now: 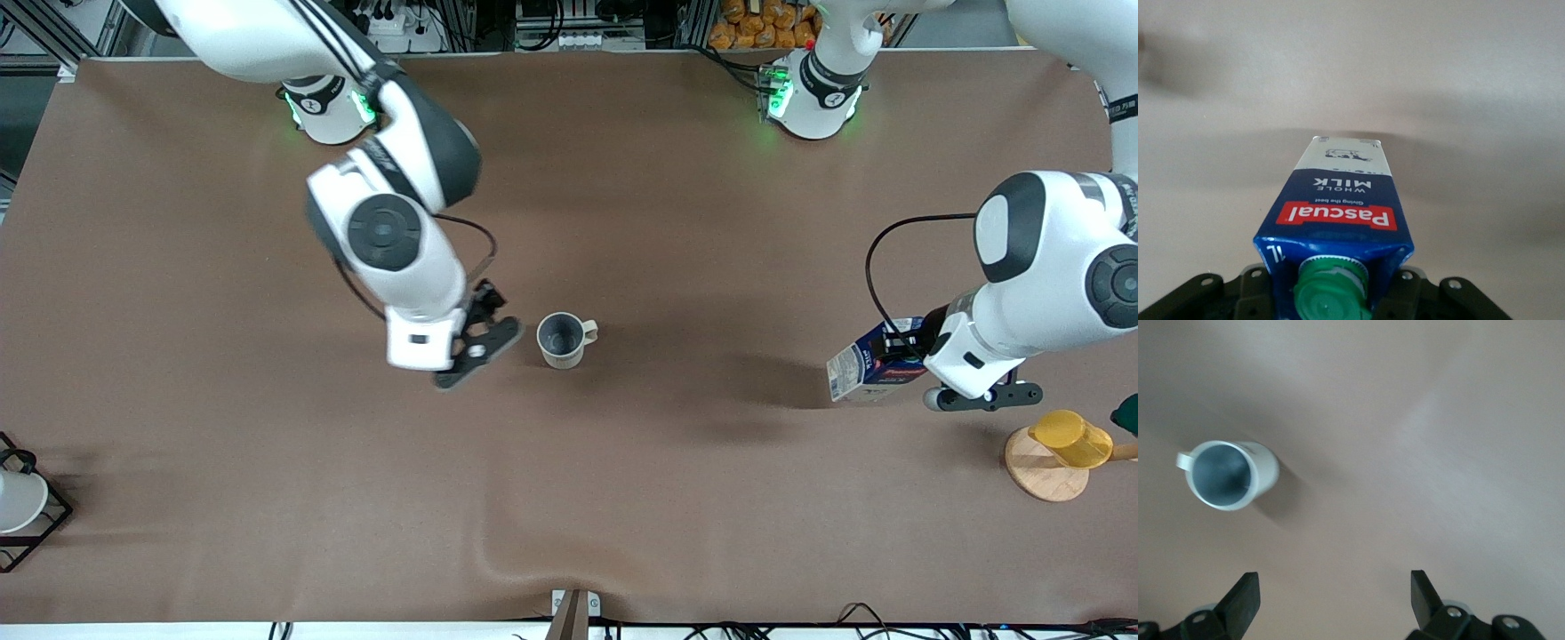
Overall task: Place milk next to cup
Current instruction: 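Open the right gripper and withdraw it while the left gripper lifts the carton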
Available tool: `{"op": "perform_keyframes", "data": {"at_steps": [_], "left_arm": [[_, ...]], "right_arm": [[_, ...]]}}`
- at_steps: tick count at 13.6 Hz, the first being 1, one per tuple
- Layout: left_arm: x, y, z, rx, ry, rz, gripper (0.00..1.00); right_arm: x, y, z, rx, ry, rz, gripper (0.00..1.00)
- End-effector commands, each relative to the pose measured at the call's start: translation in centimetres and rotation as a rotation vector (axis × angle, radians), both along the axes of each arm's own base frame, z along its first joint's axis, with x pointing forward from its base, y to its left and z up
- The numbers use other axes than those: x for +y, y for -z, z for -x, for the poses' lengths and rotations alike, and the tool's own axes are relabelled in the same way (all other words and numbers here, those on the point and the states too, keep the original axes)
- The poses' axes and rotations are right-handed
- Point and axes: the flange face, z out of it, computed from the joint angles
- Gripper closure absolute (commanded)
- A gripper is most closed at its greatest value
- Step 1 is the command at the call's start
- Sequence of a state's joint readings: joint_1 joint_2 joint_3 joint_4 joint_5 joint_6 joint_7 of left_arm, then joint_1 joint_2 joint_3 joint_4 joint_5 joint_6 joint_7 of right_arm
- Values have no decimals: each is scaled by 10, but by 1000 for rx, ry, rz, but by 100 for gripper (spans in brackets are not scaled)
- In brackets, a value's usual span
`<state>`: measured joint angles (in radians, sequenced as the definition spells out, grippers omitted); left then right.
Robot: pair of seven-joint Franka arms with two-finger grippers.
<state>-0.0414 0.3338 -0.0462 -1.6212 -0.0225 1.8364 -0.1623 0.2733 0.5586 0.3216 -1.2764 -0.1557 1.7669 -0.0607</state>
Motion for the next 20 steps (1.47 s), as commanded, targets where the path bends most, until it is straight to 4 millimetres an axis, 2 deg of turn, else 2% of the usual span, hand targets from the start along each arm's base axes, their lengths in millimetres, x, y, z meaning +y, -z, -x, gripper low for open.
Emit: {"op": "perform_keyframes", "data": {"at_steps": [1,2,4,6,7,10,12,14,15,16,17,18,20], "left_arm": [[-13,-31,17,25,-56,9,45],[-26,-37,25,45,-61,7,45],[-51,-46,38,75,-83,0,45],[-78,-55,48,78,-112,-6,45],[-99,-56,54,83,-119,-8,45],[-163,-58,78,103,-138,-16,45],[-208,-62,97,92,-148,-24,45],[-244,-68,116,80,-82,-10,45],[-261,-69,125,78,-50,1,45],[-280,-68,132,67,-26,20,45],[-299,-64,141,59,-10,37,45],[-324,-52,154,64,3,46,45],[-368,-38,185,67,25,52,45]], "right_arm": [[-86,-31,-19,-2,134,-4,0],[-123,-39,-29,-10,190,-2,0],[-187,-51,-32,-21,282,12,0],[-251,-73,-23,-37,372,31,0],[-272,-88,-15,-46,408,37,0],[-298,-121,-3,-78,458,42,0],[-311,-127,1,-73,489,52,0],[-343,-135,3,-77,567,32,0],[-362,-148,12,-76,615,18,0],[-374,-152,23,-23,646,17,0],[-378,-156,31,6,687,21,0],[-385,-169,40,2,727,26,0],[-383,-186,64,65,838,58,0]]}}
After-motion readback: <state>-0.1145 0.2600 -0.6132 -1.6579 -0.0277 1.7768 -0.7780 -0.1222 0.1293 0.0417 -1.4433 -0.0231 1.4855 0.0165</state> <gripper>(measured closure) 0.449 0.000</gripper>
